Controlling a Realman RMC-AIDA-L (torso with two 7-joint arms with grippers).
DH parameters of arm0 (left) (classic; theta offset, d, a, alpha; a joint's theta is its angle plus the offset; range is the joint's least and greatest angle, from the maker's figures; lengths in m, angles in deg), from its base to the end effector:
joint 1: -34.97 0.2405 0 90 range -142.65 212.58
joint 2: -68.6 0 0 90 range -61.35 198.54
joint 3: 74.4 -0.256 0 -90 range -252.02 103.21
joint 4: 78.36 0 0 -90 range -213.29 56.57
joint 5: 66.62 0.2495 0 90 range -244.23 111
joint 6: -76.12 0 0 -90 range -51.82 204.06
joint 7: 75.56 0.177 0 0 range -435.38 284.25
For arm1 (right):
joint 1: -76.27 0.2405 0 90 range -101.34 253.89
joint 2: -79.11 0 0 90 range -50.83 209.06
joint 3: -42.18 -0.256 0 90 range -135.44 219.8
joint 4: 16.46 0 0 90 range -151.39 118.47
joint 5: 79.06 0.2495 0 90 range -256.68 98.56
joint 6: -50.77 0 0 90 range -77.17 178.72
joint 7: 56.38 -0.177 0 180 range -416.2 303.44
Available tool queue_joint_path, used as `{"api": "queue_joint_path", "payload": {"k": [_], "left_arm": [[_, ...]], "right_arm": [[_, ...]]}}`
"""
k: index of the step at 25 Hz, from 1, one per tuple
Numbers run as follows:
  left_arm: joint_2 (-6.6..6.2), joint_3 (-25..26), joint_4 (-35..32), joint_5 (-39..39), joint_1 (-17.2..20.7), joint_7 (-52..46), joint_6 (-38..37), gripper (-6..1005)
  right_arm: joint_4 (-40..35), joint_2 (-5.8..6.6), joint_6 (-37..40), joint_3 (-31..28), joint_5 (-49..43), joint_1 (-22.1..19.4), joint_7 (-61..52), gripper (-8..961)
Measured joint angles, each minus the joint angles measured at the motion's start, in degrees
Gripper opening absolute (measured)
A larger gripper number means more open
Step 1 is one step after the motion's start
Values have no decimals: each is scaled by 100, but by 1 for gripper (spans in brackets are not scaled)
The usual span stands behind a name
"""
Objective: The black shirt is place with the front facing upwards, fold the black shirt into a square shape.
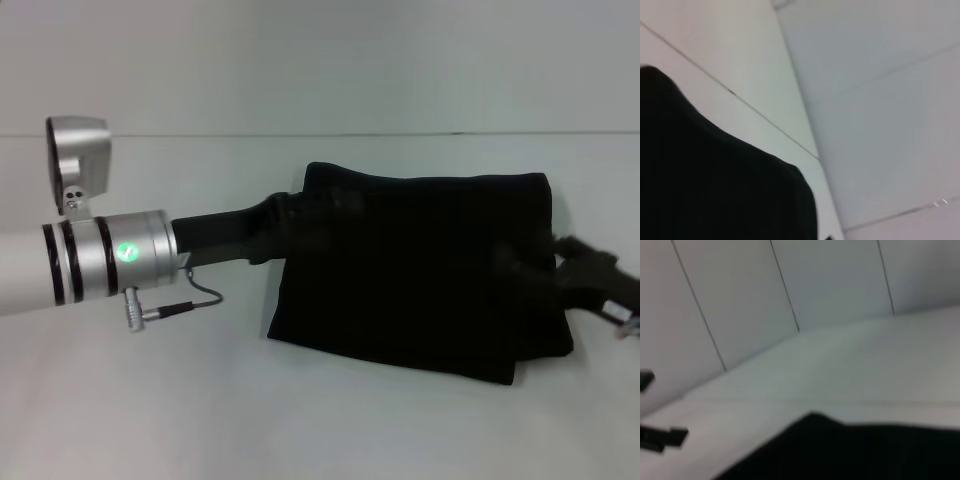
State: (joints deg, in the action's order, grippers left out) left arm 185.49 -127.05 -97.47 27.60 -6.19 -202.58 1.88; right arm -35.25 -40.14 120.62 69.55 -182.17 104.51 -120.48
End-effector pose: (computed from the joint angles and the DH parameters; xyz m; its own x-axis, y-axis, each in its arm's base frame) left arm -0.2225 0.4218 -0.0785 0.0420 0.8859 0.4619 0.8858 -0.2469 0.3929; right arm 0.3426 0.3807 -0.0492 0.6140 -0.3707 -0.6969 -0.7392 -0.5795 -0.3431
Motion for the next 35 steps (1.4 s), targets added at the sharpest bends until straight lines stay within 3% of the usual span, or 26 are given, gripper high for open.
{"api": "queue_joint_path", "payload": {"k": [5, 11, 14, 19, 24, 30, 35], "left_arm": [[-31, 0, -1, 17, 55, -17, 148, 963], [-48, -16, -4, 45, 62, -181, 322, 963], [-79, -49, -5, 55, 60, -364, 514, 963], [-87, -79, -5, 179, 2, -945, 1132, 962], [51, -134, 47, 438, -88, -1051, 1761, 962], [241, -157, 129, 702, -279, -1014, 2369, 962], [294, -171, 113, 787, -352, -1006, 2519, 962]], "right_arm": [[190, -27, -644, 25, -485, 177, -178, 916], [168, 4, -775, 11, -575, 141, -452, 916], [87, 59, -469, -80, -558, 86, -472, 915], [-387, 204, 936, -73, -672, -189, -386, 915], [-608, 218, 1688, -49, -1291, -418, -20, 915], [-587, 45, 1339, -47, -1591, -539, 356, 916], [-578, 16, 1295, -47, -1608, -545, 356, 916]]}}
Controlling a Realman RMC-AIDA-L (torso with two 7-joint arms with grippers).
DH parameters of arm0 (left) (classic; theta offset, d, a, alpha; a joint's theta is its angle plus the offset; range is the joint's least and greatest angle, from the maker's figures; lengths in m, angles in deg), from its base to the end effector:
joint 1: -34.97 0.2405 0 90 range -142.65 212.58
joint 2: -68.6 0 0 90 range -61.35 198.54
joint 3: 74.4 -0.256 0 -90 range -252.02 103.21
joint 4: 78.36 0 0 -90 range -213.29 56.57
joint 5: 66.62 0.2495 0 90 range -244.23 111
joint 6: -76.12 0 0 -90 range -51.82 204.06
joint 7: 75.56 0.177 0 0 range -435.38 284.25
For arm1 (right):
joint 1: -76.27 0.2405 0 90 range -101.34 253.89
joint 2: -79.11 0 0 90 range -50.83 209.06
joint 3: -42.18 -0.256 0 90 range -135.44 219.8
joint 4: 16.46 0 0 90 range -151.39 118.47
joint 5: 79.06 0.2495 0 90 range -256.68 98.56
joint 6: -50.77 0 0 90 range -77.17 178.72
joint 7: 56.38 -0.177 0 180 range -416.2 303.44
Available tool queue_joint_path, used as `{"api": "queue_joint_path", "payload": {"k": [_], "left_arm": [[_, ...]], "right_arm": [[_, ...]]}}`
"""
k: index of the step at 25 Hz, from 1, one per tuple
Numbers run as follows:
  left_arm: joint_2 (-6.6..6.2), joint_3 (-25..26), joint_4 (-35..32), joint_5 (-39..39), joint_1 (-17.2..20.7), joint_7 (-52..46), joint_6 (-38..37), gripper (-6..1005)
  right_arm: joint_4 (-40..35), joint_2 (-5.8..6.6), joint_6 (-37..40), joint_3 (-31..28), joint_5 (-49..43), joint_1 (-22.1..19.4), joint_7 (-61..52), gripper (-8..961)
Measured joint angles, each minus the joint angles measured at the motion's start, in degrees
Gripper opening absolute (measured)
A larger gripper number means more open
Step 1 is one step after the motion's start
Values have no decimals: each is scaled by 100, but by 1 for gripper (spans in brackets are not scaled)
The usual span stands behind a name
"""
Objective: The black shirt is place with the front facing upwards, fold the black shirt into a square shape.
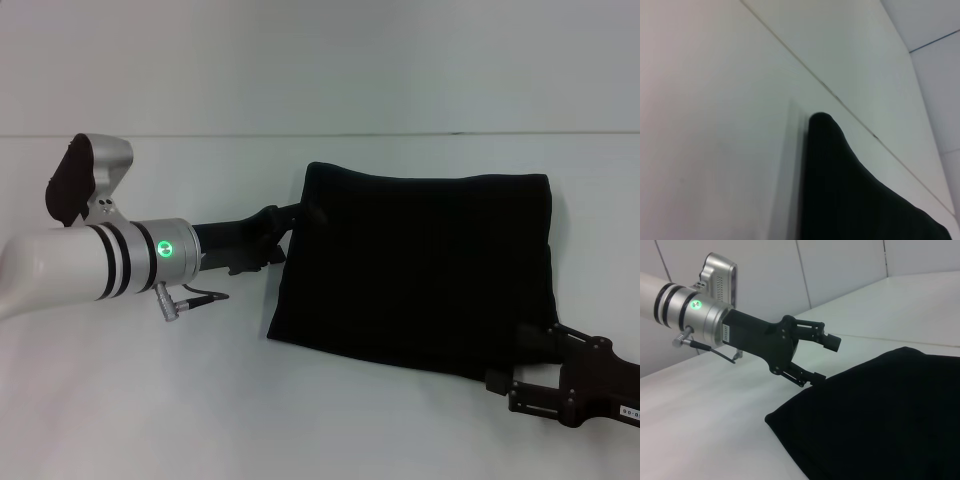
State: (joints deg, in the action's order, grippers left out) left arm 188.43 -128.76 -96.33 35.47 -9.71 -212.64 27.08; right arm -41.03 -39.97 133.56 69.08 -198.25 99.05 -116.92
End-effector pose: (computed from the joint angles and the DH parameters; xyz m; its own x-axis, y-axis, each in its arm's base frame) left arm -0.2551 0.4578 -0.1127 -0.0778 0.8374 0.5411 0.9898 0.0001 0.1421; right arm 0.3579 0.3158 -0.0546 0.7609 -0.3695 -0.5333 -0.5713 -0.7713 -0.2806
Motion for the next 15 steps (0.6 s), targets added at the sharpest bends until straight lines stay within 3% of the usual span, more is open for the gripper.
{"api": "queue_joint_path", "payload": {"k": [9, 15], "left_arm": [[123, -115, -12, 10, -94, 236, 173, 961], [115, -389, 1, 13, -217, 274, 180, 961]], "right_arm": [[5, -1, 59, 0, -34, 26, -29, 916], [5, -1, 109, -1, -43, 33, -35, 916]]}}
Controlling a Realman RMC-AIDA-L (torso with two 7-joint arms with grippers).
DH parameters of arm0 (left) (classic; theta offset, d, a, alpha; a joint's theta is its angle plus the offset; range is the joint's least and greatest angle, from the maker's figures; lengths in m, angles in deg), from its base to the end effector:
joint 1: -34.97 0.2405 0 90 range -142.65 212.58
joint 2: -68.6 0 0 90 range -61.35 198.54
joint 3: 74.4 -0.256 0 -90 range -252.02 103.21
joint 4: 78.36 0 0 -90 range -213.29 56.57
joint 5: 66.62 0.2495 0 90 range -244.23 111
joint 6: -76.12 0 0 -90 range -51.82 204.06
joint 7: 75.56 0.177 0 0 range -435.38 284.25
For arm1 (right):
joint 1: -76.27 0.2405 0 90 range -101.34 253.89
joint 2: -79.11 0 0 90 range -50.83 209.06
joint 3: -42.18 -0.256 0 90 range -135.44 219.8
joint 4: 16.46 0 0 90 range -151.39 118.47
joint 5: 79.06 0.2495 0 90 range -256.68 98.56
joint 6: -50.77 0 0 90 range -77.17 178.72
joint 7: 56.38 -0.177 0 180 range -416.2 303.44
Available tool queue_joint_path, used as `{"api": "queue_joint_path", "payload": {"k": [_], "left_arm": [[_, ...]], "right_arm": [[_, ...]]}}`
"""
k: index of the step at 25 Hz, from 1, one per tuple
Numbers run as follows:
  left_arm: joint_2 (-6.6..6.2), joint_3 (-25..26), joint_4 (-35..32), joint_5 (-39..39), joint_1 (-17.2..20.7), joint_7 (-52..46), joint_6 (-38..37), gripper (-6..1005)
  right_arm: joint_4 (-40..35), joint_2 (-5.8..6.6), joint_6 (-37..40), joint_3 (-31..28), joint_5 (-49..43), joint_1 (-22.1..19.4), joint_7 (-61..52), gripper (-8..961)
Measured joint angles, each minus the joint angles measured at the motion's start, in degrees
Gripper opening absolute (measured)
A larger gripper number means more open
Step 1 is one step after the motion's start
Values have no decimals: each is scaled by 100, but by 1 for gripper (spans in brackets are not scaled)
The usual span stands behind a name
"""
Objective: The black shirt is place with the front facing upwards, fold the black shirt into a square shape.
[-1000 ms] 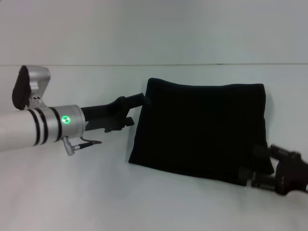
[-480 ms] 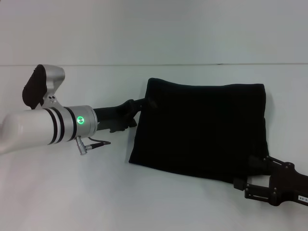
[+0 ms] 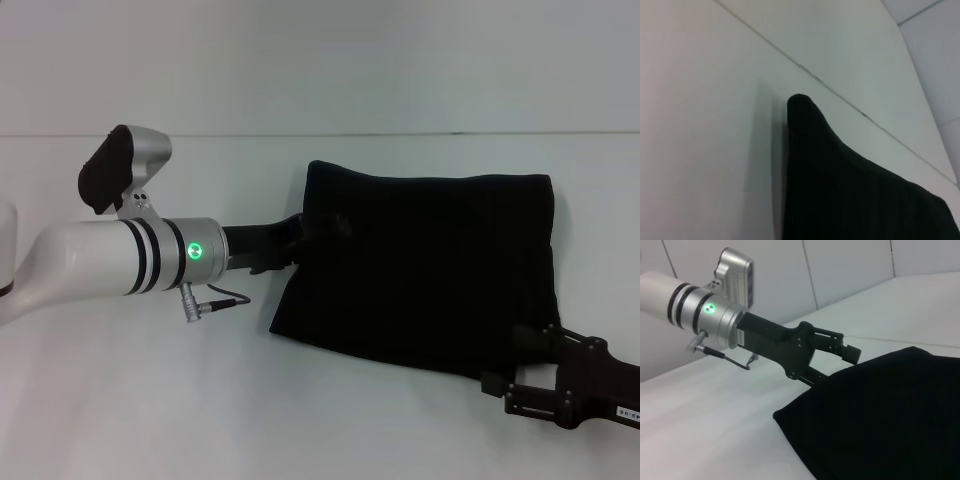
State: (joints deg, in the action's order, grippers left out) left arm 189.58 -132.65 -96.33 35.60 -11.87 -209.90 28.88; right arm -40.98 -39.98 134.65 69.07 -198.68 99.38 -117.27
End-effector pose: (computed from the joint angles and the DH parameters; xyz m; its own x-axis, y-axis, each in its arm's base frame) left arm -0.2363 0.4590 -0.1296 0.0446 0.8543 0.5179 0.9929 -0.0951 0.0714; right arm 0.3537 0.3151 -0.0556 0.7586 -0.3684 -0.5375 -0.5649 -0.7828 -0.2608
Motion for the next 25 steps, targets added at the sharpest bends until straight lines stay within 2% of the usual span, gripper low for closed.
{"api": "queue_joint_path", "payload": {"k": [1, 6, 12, 15, 20, 25], "left_arm": [[-7, -26, 8, 0, -15, 3, 27, 961], [5, -110, 10, 9, -39, 7, 220, 807], [14, -273, 21, 10, -46, -21, 354, 578], [14, -301, 21, 5, -50, -42, 360, 326], [13, -257, 33, -34, -23, -51, 341, 226], [47, 84, 46, -52, 56, -62, 300, 125]], "right_arm": [[0, 0, 19, 0, 0, 0, 0, 916], [-11, 0, 125, -10, 0, 7, -2, 916], [-4, 15, 183, -48, 0, -5, -2, 915], [-12, 13, 196, -32, 0, -7, -2, 915], [-30, 11, 238, -36, 0, -18, -2, 915], [-44, 33, 281, -54, 10, -28, -2, 915]]}}
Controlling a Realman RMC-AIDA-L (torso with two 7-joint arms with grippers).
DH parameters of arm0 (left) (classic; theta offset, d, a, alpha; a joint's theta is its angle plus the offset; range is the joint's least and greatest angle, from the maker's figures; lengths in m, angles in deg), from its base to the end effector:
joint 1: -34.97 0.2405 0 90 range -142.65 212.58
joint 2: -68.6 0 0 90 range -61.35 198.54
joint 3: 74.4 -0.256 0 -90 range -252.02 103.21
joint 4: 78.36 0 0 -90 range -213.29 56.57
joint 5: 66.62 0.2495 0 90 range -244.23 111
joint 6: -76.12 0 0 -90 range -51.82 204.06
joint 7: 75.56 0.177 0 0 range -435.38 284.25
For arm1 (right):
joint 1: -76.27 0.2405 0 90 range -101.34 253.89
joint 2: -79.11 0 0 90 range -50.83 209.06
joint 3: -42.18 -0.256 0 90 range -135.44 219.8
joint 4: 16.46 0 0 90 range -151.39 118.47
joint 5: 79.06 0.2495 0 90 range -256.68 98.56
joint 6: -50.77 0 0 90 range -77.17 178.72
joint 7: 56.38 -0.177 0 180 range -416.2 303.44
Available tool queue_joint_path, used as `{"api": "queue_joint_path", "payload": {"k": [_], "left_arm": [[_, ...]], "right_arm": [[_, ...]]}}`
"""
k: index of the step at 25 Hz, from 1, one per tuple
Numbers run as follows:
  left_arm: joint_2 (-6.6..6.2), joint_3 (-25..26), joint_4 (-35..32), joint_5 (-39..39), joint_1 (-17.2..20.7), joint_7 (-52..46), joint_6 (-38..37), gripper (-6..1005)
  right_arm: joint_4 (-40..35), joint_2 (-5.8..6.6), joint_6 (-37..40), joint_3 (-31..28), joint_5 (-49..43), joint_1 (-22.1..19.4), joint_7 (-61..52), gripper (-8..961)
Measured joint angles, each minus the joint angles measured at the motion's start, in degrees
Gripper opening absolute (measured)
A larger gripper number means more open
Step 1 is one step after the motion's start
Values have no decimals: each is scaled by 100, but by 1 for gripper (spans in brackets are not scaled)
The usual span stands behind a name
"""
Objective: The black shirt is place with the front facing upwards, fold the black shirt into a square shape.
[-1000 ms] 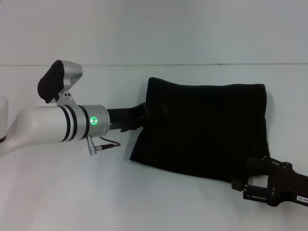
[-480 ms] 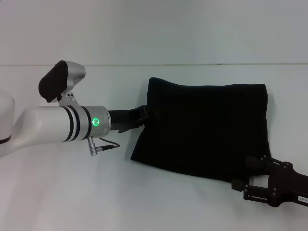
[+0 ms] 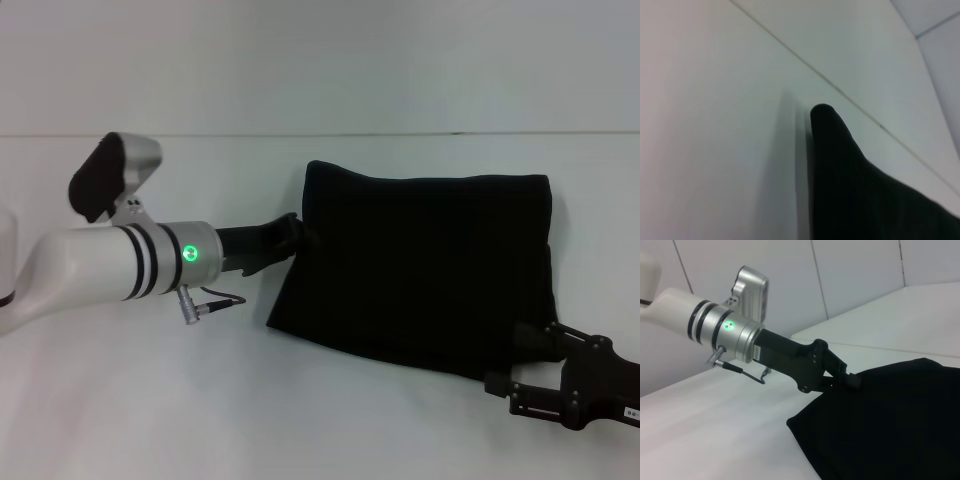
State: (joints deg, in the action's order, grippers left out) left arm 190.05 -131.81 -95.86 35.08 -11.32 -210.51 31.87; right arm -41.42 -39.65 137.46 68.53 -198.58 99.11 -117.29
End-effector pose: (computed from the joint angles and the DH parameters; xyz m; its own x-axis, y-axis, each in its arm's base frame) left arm -0.2460 0.4605 -0.1302 -0.0038 0.8356 0.5493 0.9969 -0.0403 0.0683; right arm 0.3499 0.3116 -0.0494 0.7516 -0.3532 -0.5571 -0.5540 -0.7964 -0.2425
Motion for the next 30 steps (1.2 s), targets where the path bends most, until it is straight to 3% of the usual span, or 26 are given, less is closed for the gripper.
{"api": "queue_joint_path", "payload": {"k": [8, 16, 30], "left_arm": [[25, 1247, 112, -257, 651, 64, -617, 88], [109, 1698, 132, -660, 1442, 101, -1194, 87], [30, 1806, 39, -686, 1392, 1114, -1403, 97]], "right_arm": [[0, 29, 7, -41, 24, 32, 0, 916], [-9, 38, -150, -108, 26, 103, 0, 915], [-9, 21, -137, -219, 26, 136, 0, 916]]}}
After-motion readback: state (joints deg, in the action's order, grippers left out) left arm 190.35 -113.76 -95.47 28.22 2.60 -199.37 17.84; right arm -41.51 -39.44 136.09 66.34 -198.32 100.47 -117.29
